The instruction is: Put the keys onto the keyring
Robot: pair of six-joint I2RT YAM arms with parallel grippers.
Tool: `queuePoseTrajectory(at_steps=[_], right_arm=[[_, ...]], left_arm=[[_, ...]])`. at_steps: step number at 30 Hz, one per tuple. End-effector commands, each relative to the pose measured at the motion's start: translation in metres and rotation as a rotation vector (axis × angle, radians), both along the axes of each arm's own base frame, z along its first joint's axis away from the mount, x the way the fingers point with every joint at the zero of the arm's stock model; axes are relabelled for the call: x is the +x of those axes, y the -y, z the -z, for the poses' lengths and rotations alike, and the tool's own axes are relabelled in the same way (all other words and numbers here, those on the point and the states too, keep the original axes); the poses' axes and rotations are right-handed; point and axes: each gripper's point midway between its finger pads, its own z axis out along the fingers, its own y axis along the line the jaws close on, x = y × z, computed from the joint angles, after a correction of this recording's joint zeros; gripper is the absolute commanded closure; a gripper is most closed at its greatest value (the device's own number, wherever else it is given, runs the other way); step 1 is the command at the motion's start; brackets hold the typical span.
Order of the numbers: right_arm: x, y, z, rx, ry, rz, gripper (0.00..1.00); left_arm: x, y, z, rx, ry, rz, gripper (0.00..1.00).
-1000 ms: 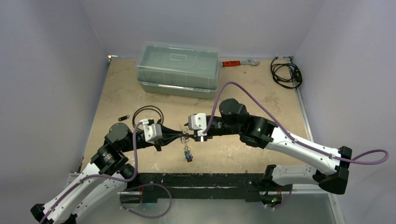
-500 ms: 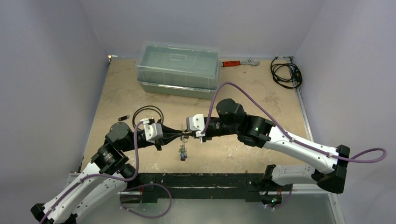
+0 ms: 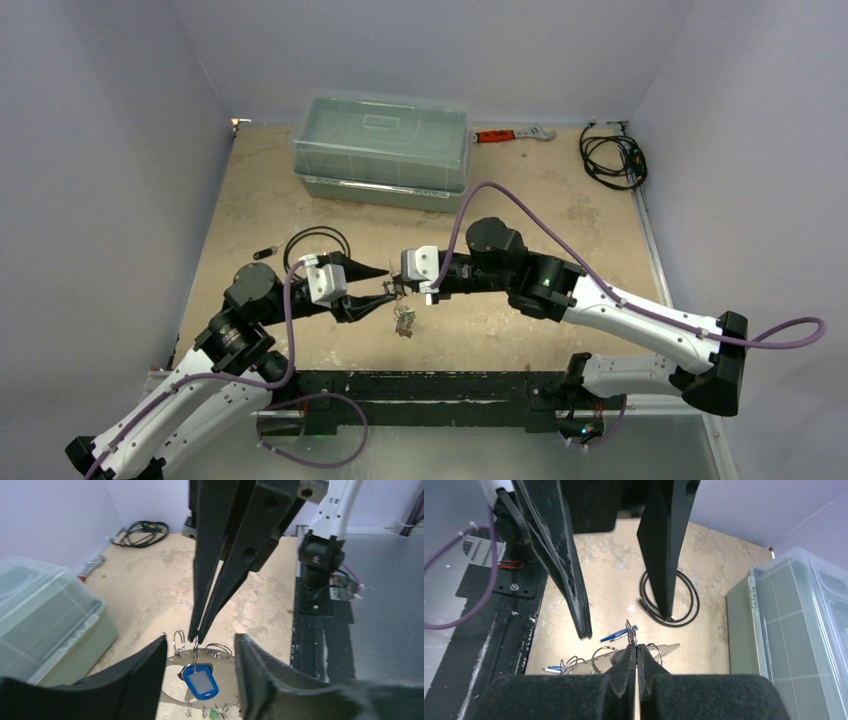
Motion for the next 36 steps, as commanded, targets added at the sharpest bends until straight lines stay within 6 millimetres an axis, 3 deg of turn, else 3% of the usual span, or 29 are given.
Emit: queuePoseTrajectory(at_steps=[1, 9, 19, 29, 32, 36], right_arm=[[0.016, 0.006, -0.05, 0.197, 0.09, 0.111, 1.0], [0.02, 0.014, -0.068, 0.272, 0.108, 0.159, 1.0], [0.008, 0.017, -0.085, 0.334, 0.106, 0.113, 1.0], [-0.008, 0.012, -0.078, 0.311, 0.082, 0.017, 1.0], [-0.012, 0.011, -0.078, 0.31, 0.078, -0.006, 1.0], [-0.013, 0.009, -0.073, 0.289, 0.076, -0.016, 1.0]], left_arm=[[0.005, -0.015, -0.037, -0.099, 0.102, -0.091, 0.44], [0.006, -0.017, -0.035, -0.105, 0.13, -0.105, 0.48], [0.009, -0.007, -0.027, -0.088, 0.099, -0.075, 0.49], [0.01, -0.008, -0.027, -0.099, 0.106, -0.08, 0.5], [0.008, -0.007, -0.028, -0.101, 0.111, -0.07, 0.54], [0.007, -0.008, -0.03, -0.103, 0.123, -0.064, 0.69]])
